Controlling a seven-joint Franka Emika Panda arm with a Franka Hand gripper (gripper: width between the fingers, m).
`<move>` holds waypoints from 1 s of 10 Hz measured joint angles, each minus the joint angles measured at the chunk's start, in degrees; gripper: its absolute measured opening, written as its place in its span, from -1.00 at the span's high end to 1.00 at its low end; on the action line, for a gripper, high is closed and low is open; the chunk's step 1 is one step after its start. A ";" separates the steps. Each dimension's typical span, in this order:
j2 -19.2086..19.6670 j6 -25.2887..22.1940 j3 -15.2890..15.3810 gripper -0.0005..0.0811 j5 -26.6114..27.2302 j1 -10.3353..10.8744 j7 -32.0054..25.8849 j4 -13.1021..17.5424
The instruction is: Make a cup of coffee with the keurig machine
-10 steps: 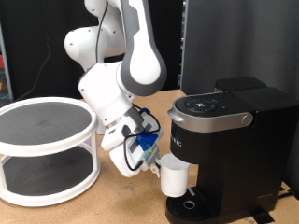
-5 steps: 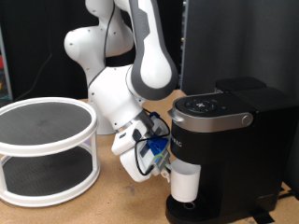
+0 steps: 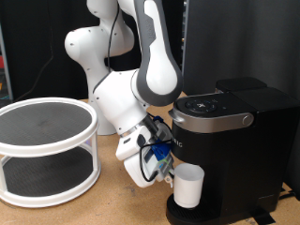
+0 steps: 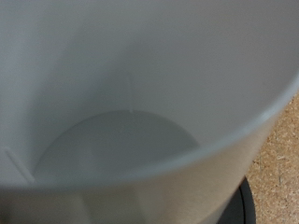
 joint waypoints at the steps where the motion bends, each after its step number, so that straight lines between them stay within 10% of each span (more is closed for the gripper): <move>1: 0.31 0.00 0.05 0.81 0.46 0.00 -0.54 0.08; 4: 0.91 -0.02 0.05 0.81 1.22 -0.01 -1.37 0.36; 6: 0.91 -0.11 0.05 -0.10 1.22 -0.02 -1.38 0.34; 9: -0.22 -1.14 -0.68 -0.44 -2.76 -0.37 -0.77 -1.45; 10: -1.65 -2.38 -1.31 -0.84 -5.84 -0.89 0.33 -2.94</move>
